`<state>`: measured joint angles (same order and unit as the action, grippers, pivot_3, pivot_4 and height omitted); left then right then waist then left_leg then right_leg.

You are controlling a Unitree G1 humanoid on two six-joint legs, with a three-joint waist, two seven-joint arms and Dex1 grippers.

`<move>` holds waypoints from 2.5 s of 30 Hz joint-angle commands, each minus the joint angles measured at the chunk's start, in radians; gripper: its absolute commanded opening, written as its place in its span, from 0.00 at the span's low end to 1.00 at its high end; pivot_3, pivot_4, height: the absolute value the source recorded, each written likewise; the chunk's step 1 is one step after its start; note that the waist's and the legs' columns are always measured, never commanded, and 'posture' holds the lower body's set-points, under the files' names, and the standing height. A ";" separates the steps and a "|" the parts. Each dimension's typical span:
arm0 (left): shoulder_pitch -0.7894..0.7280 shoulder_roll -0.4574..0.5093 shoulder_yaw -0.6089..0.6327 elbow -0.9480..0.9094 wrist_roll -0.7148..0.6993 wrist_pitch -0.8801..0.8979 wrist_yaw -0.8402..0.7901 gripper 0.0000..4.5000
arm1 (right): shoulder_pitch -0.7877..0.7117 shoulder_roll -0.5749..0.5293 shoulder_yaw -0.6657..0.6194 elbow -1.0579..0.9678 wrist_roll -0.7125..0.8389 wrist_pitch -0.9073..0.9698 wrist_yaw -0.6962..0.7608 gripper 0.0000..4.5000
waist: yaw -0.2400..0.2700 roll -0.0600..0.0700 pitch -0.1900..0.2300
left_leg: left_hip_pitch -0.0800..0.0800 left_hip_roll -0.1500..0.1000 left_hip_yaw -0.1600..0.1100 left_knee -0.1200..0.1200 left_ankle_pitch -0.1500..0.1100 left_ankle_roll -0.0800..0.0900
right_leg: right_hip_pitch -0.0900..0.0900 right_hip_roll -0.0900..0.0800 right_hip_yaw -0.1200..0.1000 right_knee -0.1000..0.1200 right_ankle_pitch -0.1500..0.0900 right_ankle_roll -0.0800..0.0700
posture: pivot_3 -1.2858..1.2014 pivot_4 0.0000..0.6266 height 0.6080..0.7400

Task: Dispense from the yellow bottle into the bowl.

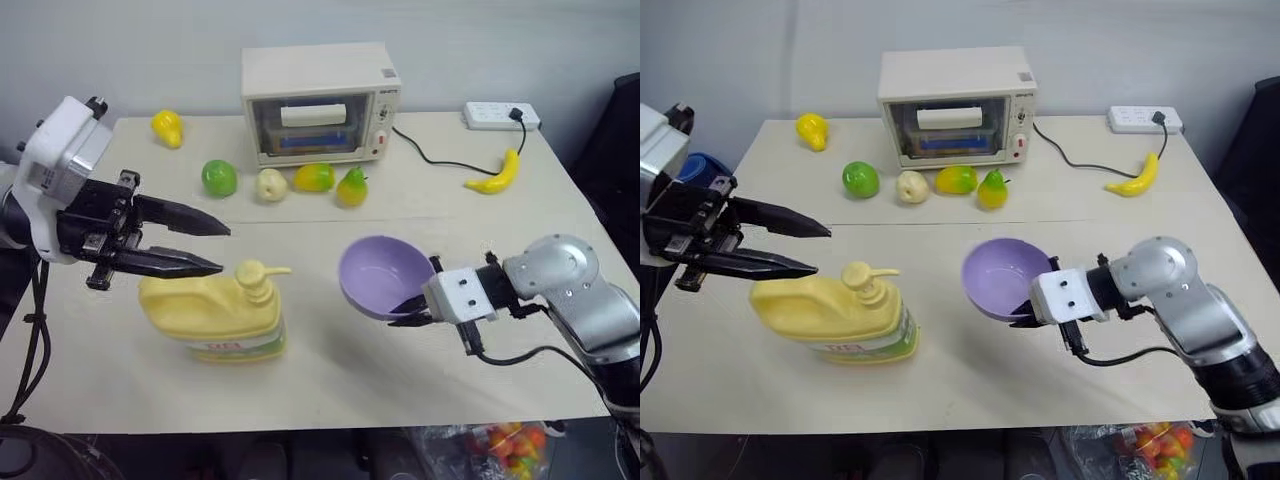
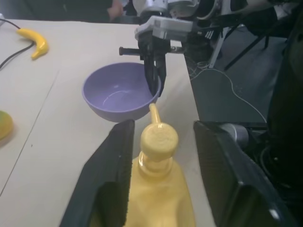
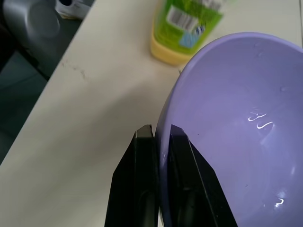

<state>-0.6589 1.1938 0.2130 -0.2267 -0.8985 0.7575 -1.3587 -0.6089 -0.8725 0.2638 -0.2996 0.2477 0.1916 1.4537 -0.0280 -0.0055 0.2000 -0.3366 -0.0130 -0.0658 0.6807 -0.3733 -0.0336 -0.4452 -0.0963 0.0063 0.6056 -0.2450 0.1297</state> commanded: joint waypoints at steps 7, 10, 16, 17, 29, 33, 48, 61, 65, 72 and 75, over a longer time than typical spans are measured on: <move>0.026 -0.100 0.020 -0.132 -0.029 0.042 0.148 0.00 | -0.179 0.110 0.117 0.025 -0.008 -0.006 0.080 0.00 | 0.002 0.000 0.000 | -0.002 0.000 -0.001 0.002 -0.001 -0.001 | 0.000 -0.001 0.000 -0.001 0.000 0.001 | 0.52 0.24 1.00; 0.056 -0.116 0.019 -0.166 -0.018 0.038 0.176 0.00 | -0.213 0.120 0.125 0.041 -0.002 -0.022 0.108 0.00 | 0.001 0.000 0.000 | -0.002 -0.001 -0.001 0.002 -0.002 -0.001 | 0.000 -0.001 0.000 -0.002 0.000 0.001 | 0.52 0.24 1.00; 0.054 -0.123 0.006 -0.170 0.013 0.015 0.190 0.00 | -0.283 0.124 0.121 0.073 0.023 -0.014 0.152 0.00 | -0.001 0.000 0.000 | -0.002 0.000 0.000 0.002 -0.001 -0.002 | -0.001 0.000 0.000 0.000 0.000 0.001 | 0.52 0.24 1.00; 0.051 -0.124 0.003 -0.167 0.018 0.011 0.191 0.00 | -0.298 0.127 0.120 0.077 0.033 0.005 0.153 0.00 | -0.001 0.000 0.000 | -0.002 0.000 0.000 0.002 -0.001 -0.002 | -0.001 0.000 0.000 0.000 0.000 0.001 | 0.52 0.24 1.00; 0.037 -0.135 -0.032 -0.153 0.050 -0.018 0.173 0.00 | -0.401 0.196 0.161 0.104 -0.001 0.137 0.068 0.00 | -0.002 0.000 0.000 | -0.002 0.000 0.000 0.002 -0.001 -0.002 | -0.002 0.000 0.000 0.000 0.000 0.001 | 0.52 0.24 1.00; 0.024 -0.131 -0.040 -0.139 0.064 -0.027 0.161 0.00 | -0.414 0.225 0.173 0.110 -0.042 0.149 0.036 0.00 | 0.000 0.000 0.000 | -0.002 0.000 0.000 0.002 -0.001 -0.002 | -0.002 -0.001 0.000 0.000 0.000 0.001 | 0.52 0.24 1.00; -0.007 -0.102 -0.043 -0.139 0.054 -0.012 0.100 0.00 | -0.399 0.183 0.150 0.042 -0.015 0.159 0.077 0.00 | -0.002 0.000 0.000 | -0.002 0.000 0.000 0.002 -0.001 -0.002 | -0.002 0.000 0.000 0.000 0.000 0.001 | 0.52 0.24 1.00; 0.028 -0.072 -0.096 -0.121 0.170 -0.104 0.027 0.00 | -0.424 0.183 0.148 0.060 -0.006 0.140 0.083 0.00 | -0.001 0.000 0.000 | -0.002 0.000 0.000 0.002 -0.002 -0.002 | -0.002 0.000 0.000 0.000 0.000 0.001 | 0.52 0.24 1.00; -0.002 -0.079 -0.093 -0.108 0.154 -0.092 0.028 0.00 | -0.431 0.182 0.149 0.065 -0.006 0.138 0.087 0.00 | -0.001 0.000 0.000 | -0.002 0.000 0.000 0.002 -0.002 -0.002 | -0.002 0.000 0.000 0.000 0.000 0.001 | 0.52 0.24 1.00; -0.029 -0.075 -0.087 -0.101 0.132 -0.072 0.011 0.00 | -0.433 0.169 0.140 0.039 0.017 0.147 0.103 0.00 | -0.001 0.000 0.000 | -0.002 0.000 0.000 0.002 -0.002 -0.001 | -0.002 0.000 0.000 0.000 0.000 0.001 | 0.52 0.24 1.00; -0.044 -0.077 -0.082 -0.100 0.114 -0.051 0.008 0.00 | -0.436 0.166 0.134 0.029 0.031 0.154 0.102 0.00 | -0.001 0.000 0.000 | -0.003 0.000 0.000 0.002 -0.002 -0.001 | -0.002 0.000 0.000 0.000 0.000 0.001 | 0.52 0.24 1.00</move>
<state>-0.6813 1.1088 0.1159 -0.3269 -0.7641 0.7000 -1.3456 -1.0143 -0.6967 0.4502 -0.2343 0.2520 0.3479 1.5302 -0.0290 -0.0059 0.2002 -0.3391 -0.0132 -0.0659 0.6828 -0.3749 -0.0351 -0.4471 -0.0968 0.0061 0.6055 -0.2446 0.1303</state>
